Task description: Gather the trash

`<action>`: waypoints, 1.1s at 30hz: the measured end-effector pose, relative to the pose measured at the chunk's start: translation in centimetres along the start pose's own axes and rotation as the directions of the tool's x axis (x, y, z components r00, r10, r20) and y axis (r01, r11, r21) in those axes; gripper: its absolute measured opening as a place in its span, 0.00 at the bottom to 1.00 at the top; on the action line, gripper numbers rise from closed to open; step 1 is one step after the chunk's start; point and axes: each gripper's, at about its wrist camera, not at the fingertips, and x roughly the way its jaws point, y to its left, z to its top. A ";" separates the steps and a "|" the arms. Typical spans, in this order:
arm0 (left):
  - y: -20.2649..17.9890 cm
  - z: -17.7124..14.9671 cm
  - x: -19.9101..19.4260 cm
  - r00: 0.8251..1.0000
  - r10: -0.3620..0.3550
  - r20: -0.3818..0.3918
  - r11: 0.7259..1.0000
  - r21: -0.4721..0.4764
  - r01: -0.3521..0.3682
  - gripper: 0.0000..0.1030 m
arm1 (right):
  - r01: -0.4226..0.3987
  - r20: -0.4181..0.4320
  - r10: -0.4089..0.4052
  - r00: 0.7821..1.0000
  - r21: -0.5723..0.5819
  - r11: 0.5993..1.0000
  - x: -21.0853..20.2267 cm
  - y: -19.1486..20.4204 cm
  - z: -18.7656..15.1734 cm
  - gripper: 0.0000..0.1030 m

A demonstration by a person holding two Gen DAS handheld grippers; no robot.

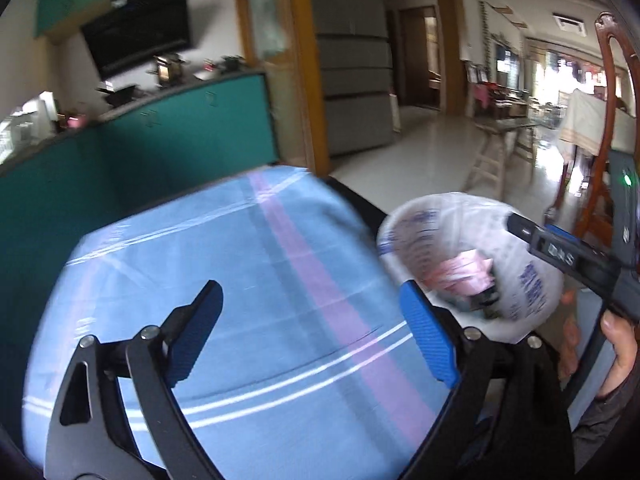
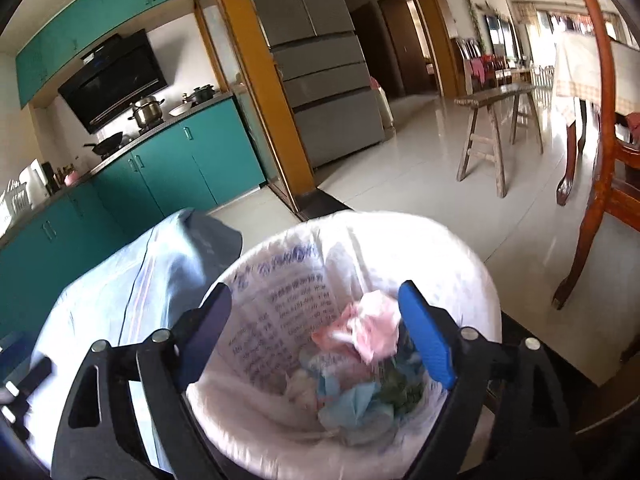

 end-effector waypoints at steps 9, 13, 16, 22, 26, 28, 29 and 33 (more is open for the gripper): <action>7.8 -2.2 -11.2 0.981 0.164 0.102 0.984 -0.094 -0.154 0.96 | 0.000 0.076 0.013 0.997 -0.171 0.985 -10.4 6.7 -3.6 0.92; 9.0 -2.8 -15.7 0.973 0.181 0.141 0.980 -0.115 -0.165 0.97 | -0.022 0.163 0.073 0.984 -0.293 0.956 -16.6 10.9 -2.9 0.97; 9.5 -3.3 -18.2 0.967 0.205 0.150 0.975 -0.122 -0.187 0.97 | -0.048 0.205 0.121 0.971 -0.329 0.943 -20.1 13.0 -3.0 0.97; 10.7 -3.7 -21.8 0.959 0.225 0.174 0.968 -0.157 -0.198 0.97 | -0.084 0.225 0.170 0.959 -0.349 0.934 -23.5 14.6 -2.7 0.97; 10.6 -3.8 -23.0 0.959 0.216 0.185 0.970 -0.152 -0.190 0.97 | -0.057 0.225 0.145 0.964 -0.357 0.932 -24.6 14.8 -2.6 0.97; 10.2 -3.8 -23.6 0.955 0.226 0.193 0.970 -0.139 -0.201 0.97 | -0.047 0.225 0.134 0.965 -0.355 0.934 -24.8 14.8 -2.7 0.97; 10.2 -3.8 -23.8 0.953 0.228 0.199 0.970 -0.135 -0.204 0.97 | -0.047 0.221 0.132 0.966 -0.355 0.934 -24.7 14.8 -2.7 0.97; 10.1 -3.7 -24.5 0.951 0.223 0.214 0.971 -0.130 -0.198 0.97 | -0.051 0.206 0.129 0.970 -0.348 0.936 -24.7 14.9 -2.7 0.97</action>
